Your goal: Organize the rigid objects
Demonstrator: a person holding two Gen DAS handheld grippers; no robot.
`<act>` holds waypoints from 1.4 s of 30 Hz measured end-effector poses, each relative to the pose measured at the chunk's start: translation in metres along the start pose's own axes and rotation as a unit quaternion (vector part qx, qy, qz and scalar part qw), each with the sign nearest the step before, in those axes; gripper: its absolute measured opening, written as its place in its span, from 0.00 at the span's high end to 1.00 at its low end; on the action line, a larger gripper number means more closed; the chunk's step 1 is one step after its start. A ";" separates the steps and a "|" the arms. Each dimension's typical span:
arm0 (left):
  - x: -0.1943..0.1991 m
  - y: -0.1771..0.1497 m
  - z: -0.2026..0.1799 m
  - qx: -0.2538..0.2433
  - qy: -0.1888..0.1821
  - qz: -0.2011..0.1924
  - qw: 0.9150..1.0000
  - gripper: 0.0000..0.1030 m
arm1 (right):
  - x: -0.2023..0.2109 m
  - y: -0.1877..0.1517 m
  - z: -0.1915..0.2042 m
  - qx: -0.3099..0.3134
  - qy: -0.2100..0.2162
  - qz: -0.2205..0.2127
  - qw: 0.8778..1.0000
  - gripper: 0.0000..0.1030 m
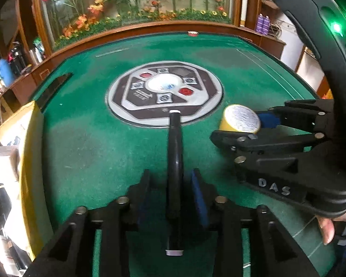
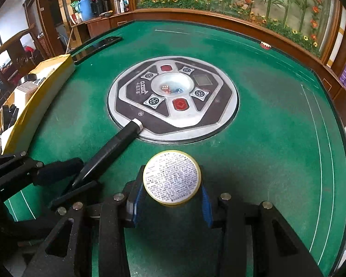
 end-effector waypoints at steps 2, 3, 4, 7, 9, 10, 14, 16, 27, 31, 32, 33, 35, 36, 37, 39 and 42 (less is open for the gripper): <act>-0.001 0.000 0.002 0.007 -0.007 -0.001 1.000 0.61 | 0.000 0.001 -0.001 -0.002 0.000 -0.002 1.000 0.62; -0.001 0.000 0.002 0.008 -0.007 -0.002 1.000 0.61 | 0.000 0.001 0.000 -0.001 -0.001 -0.005 1.000 0.62; -0.001 0.001 0.001 0.004 -0.004 -0.003 1.000 0.61 | 0.000 0.002 0.000 -0.005 -0.001 -0.010 1.000 0.61; 0.000 0.002 0.001 0.002 -0.001 -0.005 1.000 0.61 | 0.000 0.002 0.002 -0.002 -0.005 -0.025 1.000 0.58; 0.000 0.002 0.002 0.011 -0.006 -0.007 1.000 0.61 | 0.000 0.002 0.004 -0.002 -0.003 -0.039 0.999 0.54; 0.000 0.002 0.002 0.012 -0.006 -0.009 1.000 0.61 | 0.000 0.002 0.004 -0.001 -0.003 -0.044 0.999 0.52; 0.001 0.001 0.000 0.010 -0.005 -0.012 1.000 0.61 | 0.000 0.001 0.004 -0.005 0.006 -0.045 0.999 0.50; 0.001 0.001 0.001 0.011 -0.006 -0.012 1.000 0.61 | 0.002 0.001 0.001 -0.011 0.010 -0.046 0.999 0.50; 0.004 0.003 -0.012 -0.047 0.041 -0.021 0.998 0.62 | 0.002 -0.002 -0.005 -0.012 -0.016 -0.032 0.999 0.41; 0.004 0.002 -0.012 -0.050 0.040 -0.022 0.998 0.65 | 0.003 -0.003 -0.006 -0.015 -0.019 -0.034 0.999 0.51; 0.004 0.002 -0.013 -0.052 0.040 -0.022 0.998 0.68 | 0.004 -0.003 -0.007 -0.016 -0.019 -0.035 0.999 0.63; 0.005 0.002 -0.015 -0.056 0.040 -0.023 0.997 0.69 | 0.005 -0.002 -0.007 -0.018 -0.020 -0.036 0.999 0.63; 0.005 0.002 -0.018 -0.064 0.043 -0.023 0.997 0.76 | 0.004 -0.003 -0.008 -0.022 -0.018 -0.036 0.999 0.63; 0.006 0.002 -0.019 -0.069 0.045 -0.024 0.996 0.77 | 0.004 -0.003 -0.008 -0.022 -0.018 -0.036 0.999 0.63; 0.006 0.002 -0.020 -0.072 0.047 -0.024 0.996 0.80 | 0.004 -0.003 -0.008 -0.020 -0.019 -0.036 0.999 0.63; 0.006 0.002 -0.020 -0.073 0.049 -0.023 0.996 0.85 | 0.004 -0.002 -0.010 -0.022 -0.019 -0.036 0.999 0.63; 0.006 0.002 -0.019 -0.073 0.050 -0.023 0.996 0.85 | 0.004 -0.002 -0.011 -0.026 -0.017 -0.035 0.999 0.63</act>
Point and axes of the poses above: each gripper's, at about its wrist camera, not at the fingertips, and x roughly against the way its jaws point, z to its left, y to its top, the point moved 7 cm from there along -x, roughly the way its jaws point, and after that the axes turned 7 degrees about -z, right-handed, at the moved point
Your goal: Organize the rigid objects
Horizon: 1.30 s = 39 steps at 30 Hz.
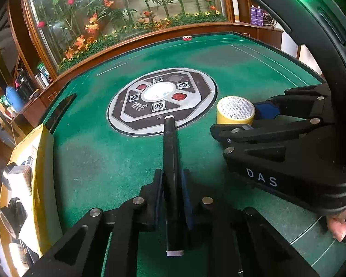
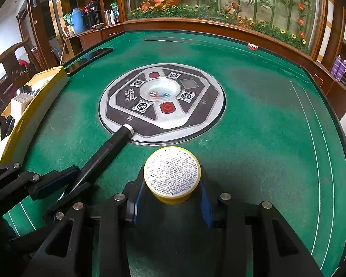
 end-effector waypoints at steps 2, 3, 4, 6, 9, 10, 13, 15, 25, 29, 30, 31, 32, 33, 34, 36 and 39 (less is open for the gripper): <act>0.000 0.000 0.000 -0.002 0.002 0.000 1.000 0.85 | 0.000 0.000 0.000 0.000 -0.001 0.000 1.000 0.63; 0.000 0.000 -0.001 -0.003 0.003 0.000 1.000 0.85 | 0.000 0.000 0.000 -0.001 0.000 0.000 1.000 0.63; 0.000 0.000 0.000 -0.003 0.004 0.000 1.000 0.85 | 0.000 0.000 0.000 -0.001 0.000 0.000 1.000 0.63; 0.000 0.000 0.000 -0.003 0.005 0.000 1.000 0.85 | 0.000 0.000 -0.001 -0.002 0.001 0.001 1.000 0.63; 0.000 0.000 0.001 0.000 0.007 0.000 1.000 0.85 | 0.000 0.001 -0.001 -0.006 0.004 0.000 1.000 0.63; 0.000 0.000 0.001 0.001 0.008 0.000 1.000 0.85 | 0.001 0.001 -0.001 -0.007 0.005 -0.001 1.000 0.63; 0.001 0.000 0.002 0.006 0.008 0.000 1.000 0.85 | 0.004 0.002 0.000 -0.008 0.007 -0.006 1.000 0.63; 0.001 0.001 0.004 0.012 0.008 -0.001 1.000 0.85 | 0.006 0.003 0.000 -0.010 0.010 -0.010 1.000 0.63; 0.003 -0.001 0.009 0.048 -0.008 -0.003 0.999 0.85 | 0.019 0.011 0.001 -0.016 0.020 -0.029 0.999 0.63; 0.011 -0.004 0.009 0.059 -0.015 -0.009 0.998 0.85 | 0.019 0.012 0.001 -0.022 0.023 -0.031 0.999 0.63; 0.013 -0.005 0.008 0.059 -0.016 -0.008 0.998 0.85 | 0.018 0.011 0.001 -0.024 0.023 -0.029 0.999 0.63; 0.017 -0.006 0.009 0.063 -0.020 -0.009 0.998 0.85 | 0.017 0.011 0.000 -0.026 0.023 -0.027 0.999 0.63; 0.021 -0.006 0.010 0.065 -0.023 -0.011 0.998 0.85 | 0.017 0.011 -0.001 -0.028 0.022 -0.027 0.999 0.63; 0.026 -0.005 0.012 0.067 -0.023 -0.015 0.997 0.85 | 0.018 0.012 -0.001 -0.030 0.021 -0.027 0.999 0.63; 0.031 -0.004 0.015 0.070 -0.021 -0.021 0.997 0.85 | 0.019 0.013 -0.001 -0.029 0.022 -0.030 0.999 0.63; 0.043 -0.002 0.024 0.081 -0.022 -0.032 0.996 0.85 | 0.020 0.014 0.000 -0.029 0.019 -0.034 0.999 0.63; 0.063 0.000 0.043 0.105 -0.022 -0.049 0.993 0.85 | 0.020 0.013 0.002 -0.028 0.016 -0.034 0.999 0.63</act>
Point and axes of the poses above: each gripper's, at about its wrist camera, not at the fingertips, and x roughly against the way its jaws point, z to its left, y to its top, the point moved 7 cm from there along -x, roughly the way its jaws point, and after that the axes turned 7 degrees about -z, right-handed, at the moved point
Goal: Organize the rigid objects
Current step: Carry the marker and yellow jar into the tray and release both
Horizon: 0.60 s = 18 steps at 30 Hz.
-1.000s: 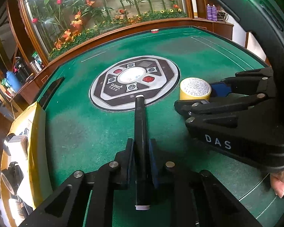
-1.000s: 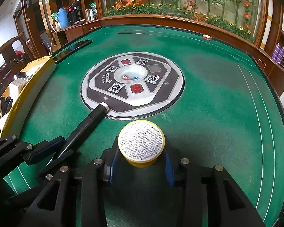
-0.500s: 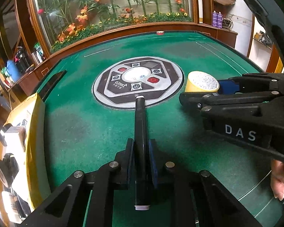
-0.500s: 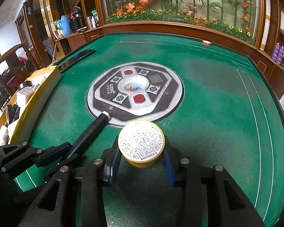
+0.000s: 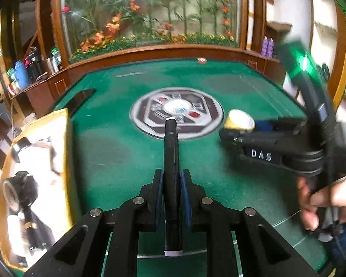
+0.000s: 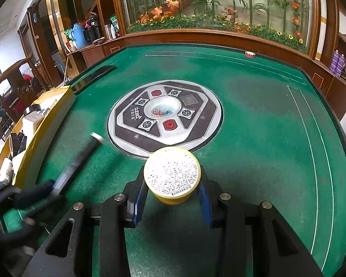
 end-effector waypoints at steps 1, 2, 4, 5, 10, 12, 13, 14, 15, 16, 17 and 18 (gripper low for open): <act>0.007 0.002 0.006 0.006 0.000 -0.005 1.000 0.85 | 0.000 0.000 0.001 -0.001 -0.002 0.000 1.000 0.63; 0.014 0.004 0.013 0.013 0.002 -0.012 1.000 0.85 | -0.001 0.000 0.002 -0.004 -0.002 0.000 1.000 0.63; 0.027 0.006 0.027 0.025 0.007 -0.022 0.999 0.85 | 0.002 0.002 0.008 -0.017 0.007 0.001 1.000 0.63; 0.033 0.007 0.036 0.034 0.011 -0.028 0.999 0.85 | 0.006 0.004 0.014 -0.024 0.015 -0.002 1.000 0.63; 0.049 0.002 0.079 0.074 0.029 -0.036 0.996 0.85 | 0.017 0.007 0.058 -0.028 0.053 -0.011 0.998 0.63; 0.053 -0.002 0.098 0.088 0.039 -0.037 0.995 0.85 | 0.022 0.011 0.083 -0.025 0.078 -0.014 0.997 0.63; 0.055 -0.003 0.106 0.095 0.043 -0.039 0.994 0.85 | 0.024 0.015 0.098 -0.016 0.089 -0.018 0.996 0.62; 0.056 -0.006 0.117 0.102 0.051 -0.038 0.993 0.85 | 0.027 0.019 0.111 -0.006 0.098 -0.021 0.995 0.62; 0.058 -0.009 0.126 0.108 0.057 -0.038 0.992 0.85 | 0.029 0.023 0.126 0.003 0.108 -0.025 0.994 0.62; 0.057 -0.012 0.138 0.118 0.067 -0.036 0.990 0.85 | 0.030 0.027 0.141 0.013 0.120 -0.027 0.992 0.62; 0.057 -0.014 0.147 0.127 0.074 -0.033 0.989 0.85 | 0.031 0.030 0.156 0.023 0.133 -0.026 0.991 0.62; 0.054 -0.018 0.160 0.139 0.082 -0.027 0.987 0.85 | 0.029 0.033 0.177 0.040 0.148 -0.022 0.988 0.62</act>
Point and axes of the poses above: each gripper's, at about its wrist camera, not at the fingertips, and x roughly against the way its jaws point, z to its left, y to its top, the point moved 7 cm from there along -x, roughly the way its jaws point, and after that the axes turned 7 degrees about -z, right-handed, at the moved point
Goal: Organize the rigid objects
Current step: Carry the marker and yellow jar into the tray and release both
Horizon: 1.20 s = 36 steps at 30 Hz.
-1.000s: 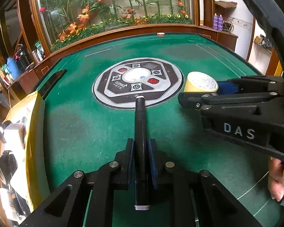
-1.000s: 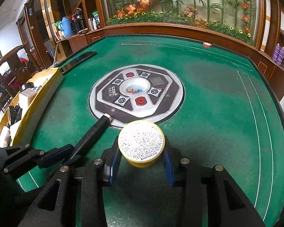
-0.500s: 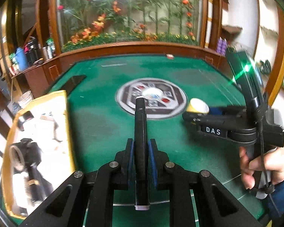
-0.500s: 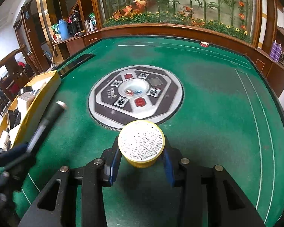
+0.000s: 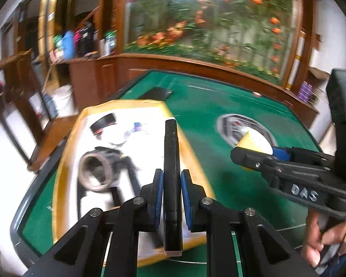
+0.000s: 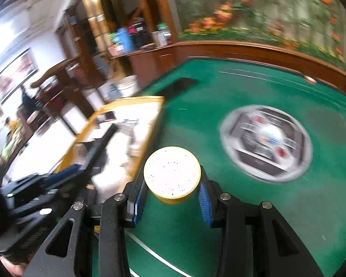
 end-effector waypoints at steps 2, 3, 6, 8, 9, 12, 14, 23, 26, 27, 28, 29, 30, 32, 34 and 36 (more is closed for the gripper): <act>-0.006 -0.002 0.020 0.014 0.023 0.007 1.000 0.85 | -0.012 0.004 0.024 0.019 0.021 0.009 1.000 0.62; -0.008 -0.004 0.028 0.021 0.031 0.011 0.999 0.85 | -0.020 0.006 0.037 0.029 0.033 0.014 0.999 0.62; -0.016 -0.014 0.042 0.040 0.053 0.030 0.997 0.85 | -0.044 0.007 0.063 0.057 0.043 0.028 0.997 0.62; -0.022 -0.024 0.046 0.048 0.061 0.046 0.996 0.85 | -0.055 0.003 0.073 0.063 0.060 0.041 0.995 0.62; -0.023 -0.027 0.048 0.053 0.066 0.051 0.995 0.85 | -0.062 -0.002 0.077 0.068 0.068 0.053 0.994 0.62; -0.022 -0.033 0.050 0.060 0.084 0.058 0.993 0.85 | -0.075 -0.011 0.083 0.077 0.071 0.079 0.991 0.62; -0.026 -0.034 0.049 0.061 0.097 0.061 0.992 0.85 | -0.081 -0.012 0.083 0.077 0.079 0.088 0.990 0.62; -0.029 -0.037 0.038 0.052 0.123 0.037 0.990 0.84 | -0.089 -0.014 0.077 0.122 0.064 0.071 0.988 0.62; -0.027 -0.041 0.041 0.058 0.117 0.035 0.991 0.76 | -0.088 -0.015 0.079 0.122 0.063 0.076 0.988 0.53; -0.026 -0.042 0.042 0.065 0.112 0.033 0.991 0.70 | -0.086 -0.015 0.080 0.126 0.064 0.073 0.987 0.47; -0.024 -0.041 0.042 0.070 0.104 0.031 0.992 0.57 | -0.084 -0.014 0.082 0.130 0.065 0.068 0.987 0.35; -0.022 -0.041 0.041 0.073 0.096 0.027 0.992 0.42 | -0.081 -0.014 0.085 0.134 0.068 0.062 0.987 0.29; -0.021 -0.040 0.040 0.070 0.091 0.023 0.993 0.36 | -0.079 -0.013 0.088 0.140 0.067 0.059 0.986 0.27; -0.020 -0.039 0.036 0.050 0.084 0.023 0.995 0.27 | -0.074 -0.014 0.094 0.155 0.071 0.055 0.984 0.22; -0.019 -0.038 0.033 0.033 0.077 0.024 0.996 0.27 | -0.069 -0.013 0.100 0.168 0.068 0.047 0.982 0.21; -0.015 -0.036 0.031 0.033 0.066 0.021 0.997 0.26 | -0.063 -0.010 0.102 0.181 0.051 0.034 0.982 0.21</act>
Point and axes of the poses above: each gripper's, at about its wrist camera, not at the fingertips, and x roughly against the way its jaws point, z to its left, y to its top, the point moved 7 cm from there along -x, roughly the way its jaws point, and after that the axes turned 7 degrees about -z, right-handed, at the moved point
